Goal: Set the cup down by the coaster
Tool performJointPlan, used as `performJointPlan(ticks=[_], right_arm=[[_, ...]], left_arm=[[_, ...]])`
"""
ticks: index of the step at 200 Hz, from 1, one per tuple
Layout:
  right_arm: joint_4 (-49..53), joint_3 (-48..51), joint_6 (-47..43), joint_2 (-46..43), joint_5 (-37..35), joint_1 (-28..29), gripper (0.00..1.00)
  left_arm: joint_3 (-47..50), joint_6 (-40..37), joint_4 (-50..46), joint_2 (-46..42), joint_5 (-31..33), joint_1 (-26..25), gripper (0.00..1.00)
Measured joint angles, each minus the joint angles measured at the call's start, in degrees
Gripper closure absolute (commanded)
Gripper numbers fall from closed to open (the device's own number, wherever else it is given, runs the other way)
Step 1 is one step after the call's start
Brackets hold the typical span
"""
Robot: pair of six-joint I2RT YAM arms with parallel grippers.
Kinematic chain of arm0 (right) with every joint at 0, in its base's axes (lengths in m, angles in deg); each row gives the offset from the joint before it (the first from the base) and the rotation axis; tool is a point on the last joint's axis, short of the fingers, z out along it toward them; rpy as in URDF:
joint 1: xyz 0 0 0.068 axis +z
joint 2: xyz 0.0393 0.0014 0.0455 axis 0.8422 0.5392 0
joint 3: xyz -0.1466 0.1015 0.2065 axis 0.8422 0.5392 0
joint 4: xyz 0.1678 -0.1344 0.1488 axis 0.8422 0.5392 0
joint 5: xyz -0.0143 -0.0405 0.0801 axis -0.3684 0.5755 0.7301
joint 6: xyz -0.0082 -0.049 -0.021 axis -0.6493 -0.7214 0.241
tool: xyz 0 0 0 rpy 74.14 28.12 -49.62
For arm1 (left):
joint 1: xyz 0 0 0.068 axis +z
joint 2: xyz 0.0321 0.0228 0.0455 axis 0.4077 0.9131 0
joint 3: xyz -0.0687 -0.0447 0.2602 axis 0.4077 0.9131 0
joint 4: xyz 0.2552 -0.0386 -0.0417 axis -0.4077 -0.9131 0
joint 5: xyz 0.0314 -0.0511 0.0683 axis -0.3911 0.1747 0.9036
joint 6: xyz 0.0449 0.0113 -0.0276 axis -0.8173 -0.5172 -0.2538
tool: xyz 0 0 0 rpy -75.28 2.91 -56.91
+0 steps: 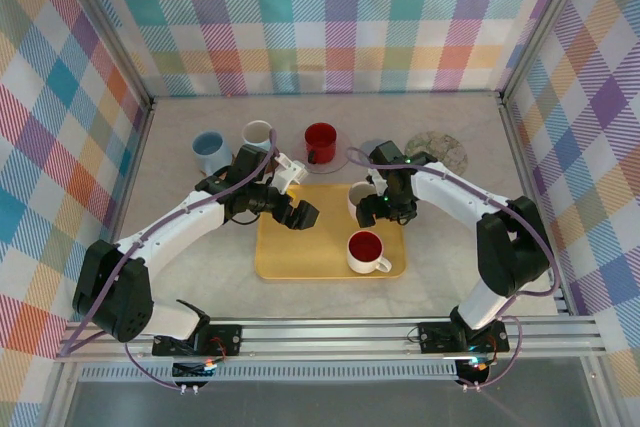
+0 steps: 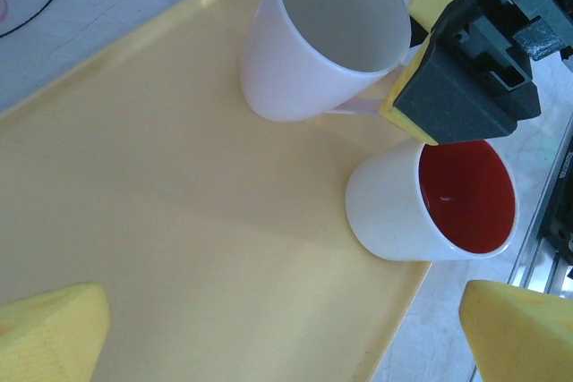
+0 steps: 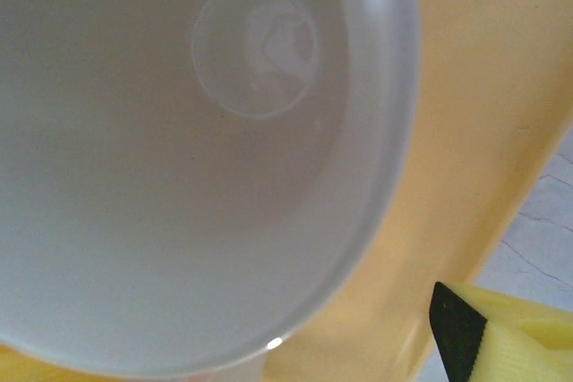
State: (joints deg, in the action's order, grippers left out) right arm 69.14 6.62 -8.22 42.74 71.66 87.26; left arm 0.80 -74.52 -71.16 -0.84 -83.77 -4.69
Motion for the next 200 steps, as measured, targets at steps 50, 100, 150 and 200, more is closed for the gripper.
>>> performJointPlan(ticks=[50, 100, 150, 200], right_arm=[[-1.1, 0.1, -0.1, 0.0, 0.3, 0.0, 0.28], [-1.2, 0.1, -0.4, 0.8, 0.8, 0.0, 0.34], [-1.6, 0.2, -0.6, 1.2, 1.0, 0.0, 0.38], [-2.5, 0.1, -1.6, 1.4, 1.0, 0.0, 0.42]], left_arm=[[-0.1, 0.0, 0.0, 0.4, 0.1, 0.0, 0.0], [-0.9, 0.0, -0.2, 1.9, 0.1, 0.0, 0.0], [-1.1, 0.0, -0.3, 1.9, 0.1, 0.0, 0.0], [-1.1, 0.0, -0.3, 1.9, 0.2, 0.0, 0.0]])
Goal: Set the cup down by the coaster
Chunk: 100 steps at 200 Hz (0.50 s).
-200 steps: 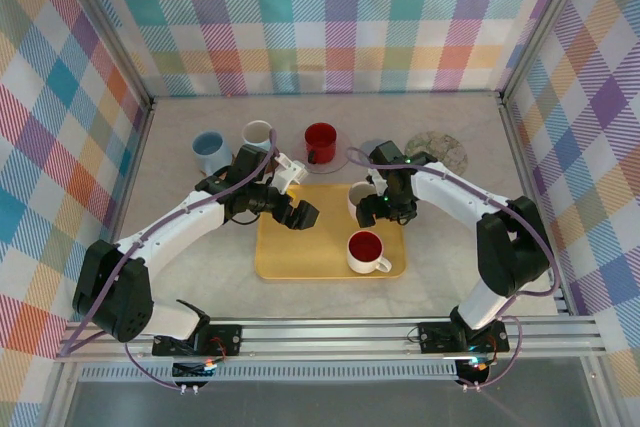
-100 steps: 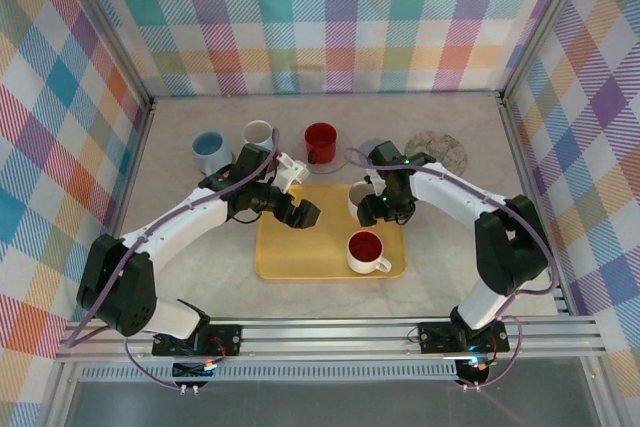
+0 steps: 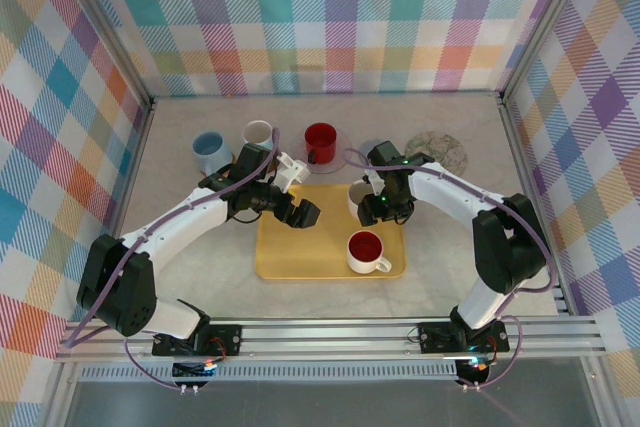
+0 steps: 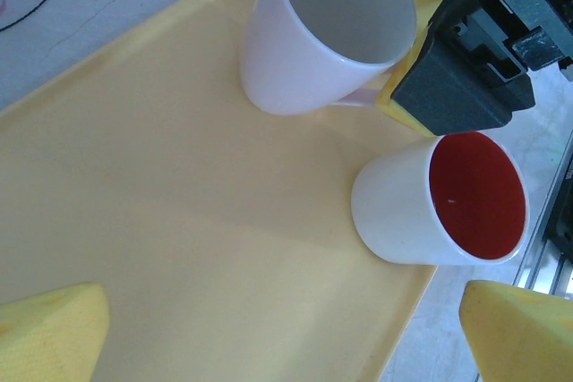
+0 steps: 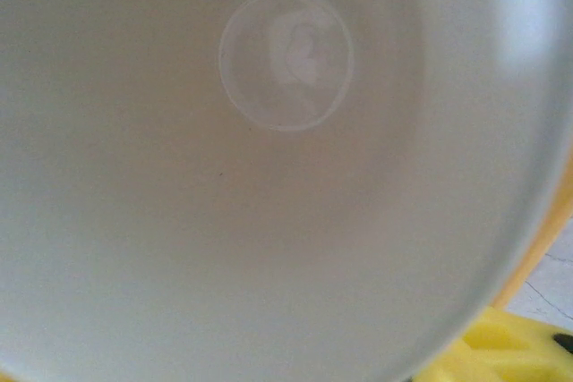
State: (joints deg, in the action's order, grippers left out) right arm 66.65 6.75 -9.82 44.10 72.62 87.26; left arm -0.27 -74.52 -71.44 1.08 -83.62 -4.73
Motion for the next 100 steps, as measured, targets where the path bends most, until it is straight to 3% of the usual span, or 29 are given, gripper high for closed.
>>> performJointPlan(ticks=[44, 100], right_arm=[[-0.1, 0.0, -0.3, 0.0, 0.0, 0.0, 0.55], [-0.9, 0.0, -0.3, 0.0, 0.0, 0.0, 0.6]], left_arm=[[-0.4, 0.0, -0.4, 0.0, 0.0, 0.0, 0.0], [-0.9, 0.0, -0.9, 0.0, 0.0, 0.0, 0.0]])
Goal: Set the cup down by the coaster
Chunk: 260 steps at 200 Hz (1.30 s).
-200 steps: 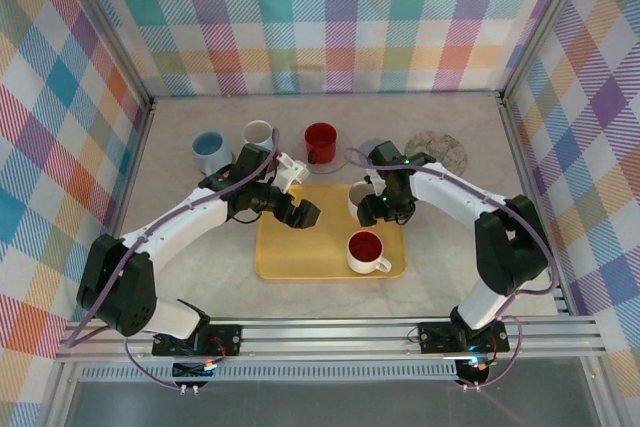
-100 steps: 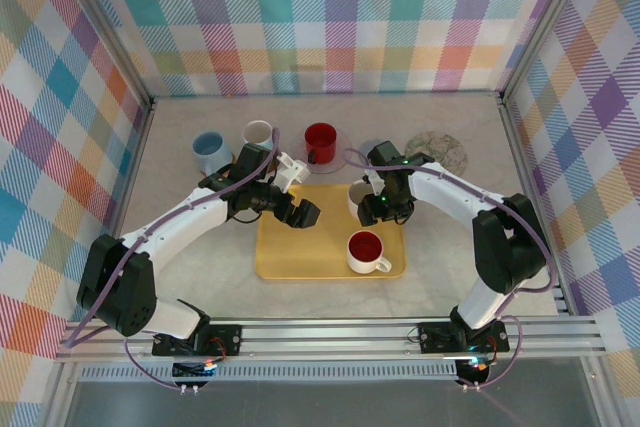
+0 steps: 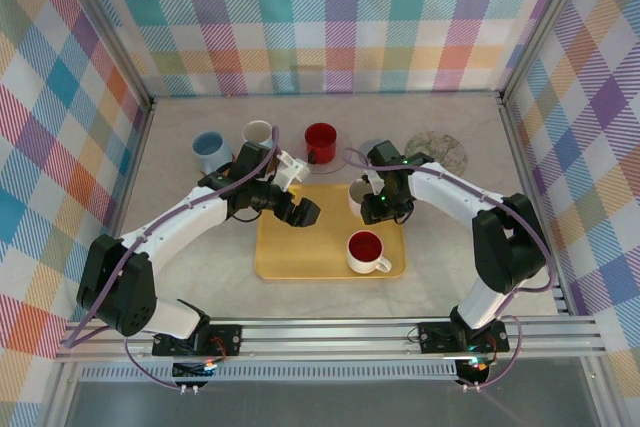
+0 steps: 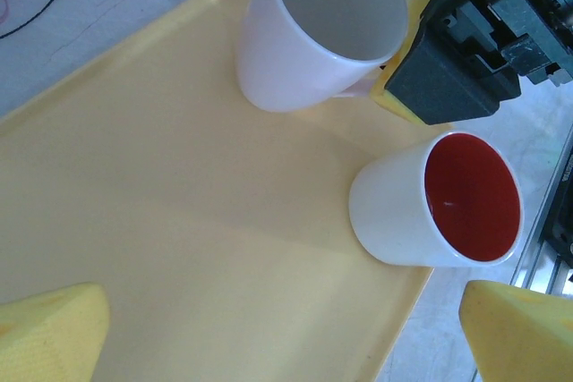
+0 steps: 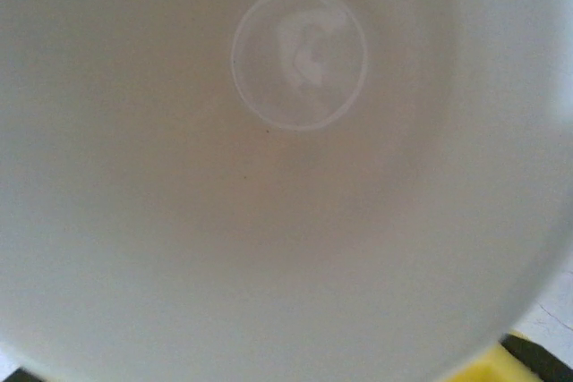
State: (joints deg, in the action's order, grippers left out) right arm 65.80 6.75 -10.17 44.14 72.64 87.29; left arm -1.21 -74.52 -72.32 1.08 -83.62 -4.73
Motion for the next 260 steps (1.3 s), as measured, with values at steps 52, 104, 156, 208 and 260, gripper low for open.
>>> performJointPlan(ticks=[52, 104, 156, 208, 260], right_arm=[[0.0, 0.0, 0.0, 0.0, 0.0, 0.0, 0.66], [-0.1, -0.2, -0.2, 0.1, -0.2, 0.0, 0.78], [-0.5, -0.2, -0.2, 0.0, -0.3, 0.0, 0.86], [0.2, -0.6, -0.3, -0.3, -0.7, 0.0, 0.94], [2.9, -2.1, -1.4, -1.9, -2.0, 0.0, 1.0]], left_arm=[[0.0, 0.0, 0.0, 0.0, 0.0, 0.0, 0.0], [0.0, 0.0, 0.0, 0.0, 0.0, -0.1, 0.0], [0.0, 0.0, 1.6, 0.0, 0.0, -1.2, 0.0], [0.0, 0.0, 2.1, 0.0, 0.0, -1.6, 0.0], [0.0, 0.0, 3.9, 0.0, 0.7, -2.7, 0.0]])
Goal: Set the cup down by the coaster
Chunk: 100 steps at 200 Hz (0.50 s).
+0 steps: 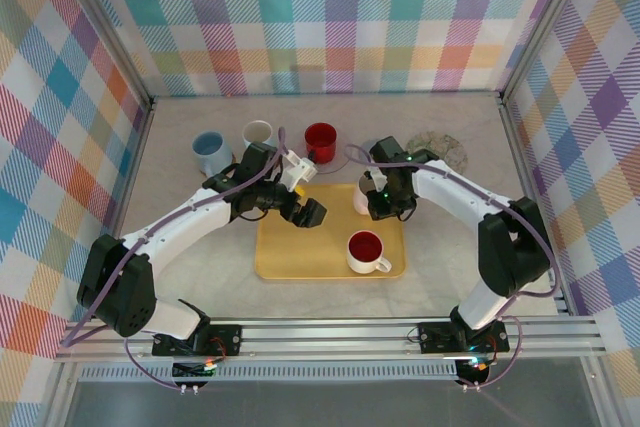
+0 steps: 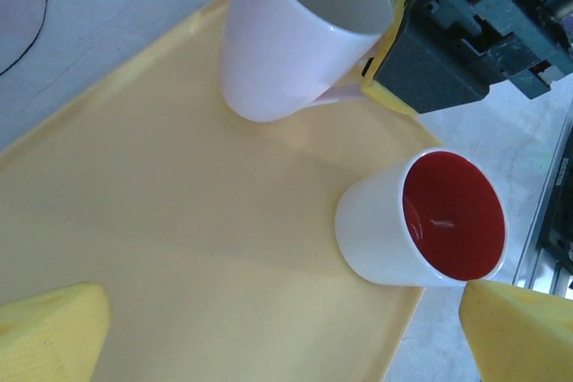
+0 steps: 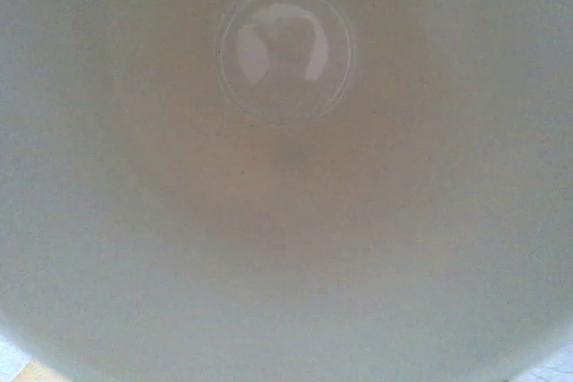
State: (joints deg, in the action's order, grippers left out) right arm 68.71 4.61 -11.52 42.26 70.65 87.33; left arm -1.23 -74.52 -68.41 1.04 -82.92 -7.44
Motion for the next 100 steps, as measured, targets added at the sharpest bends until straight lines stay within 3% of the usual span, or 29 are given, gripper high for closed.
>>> performJointPlan(ticks=[100], right_arm=[[1.4, -8.2, -1.5, -0.8, -3.7, -1.3, 1.0]], left_arm=[[-0.5, 2.8, 9.2, -1.0, 2.4, -0.6, 0.0]])
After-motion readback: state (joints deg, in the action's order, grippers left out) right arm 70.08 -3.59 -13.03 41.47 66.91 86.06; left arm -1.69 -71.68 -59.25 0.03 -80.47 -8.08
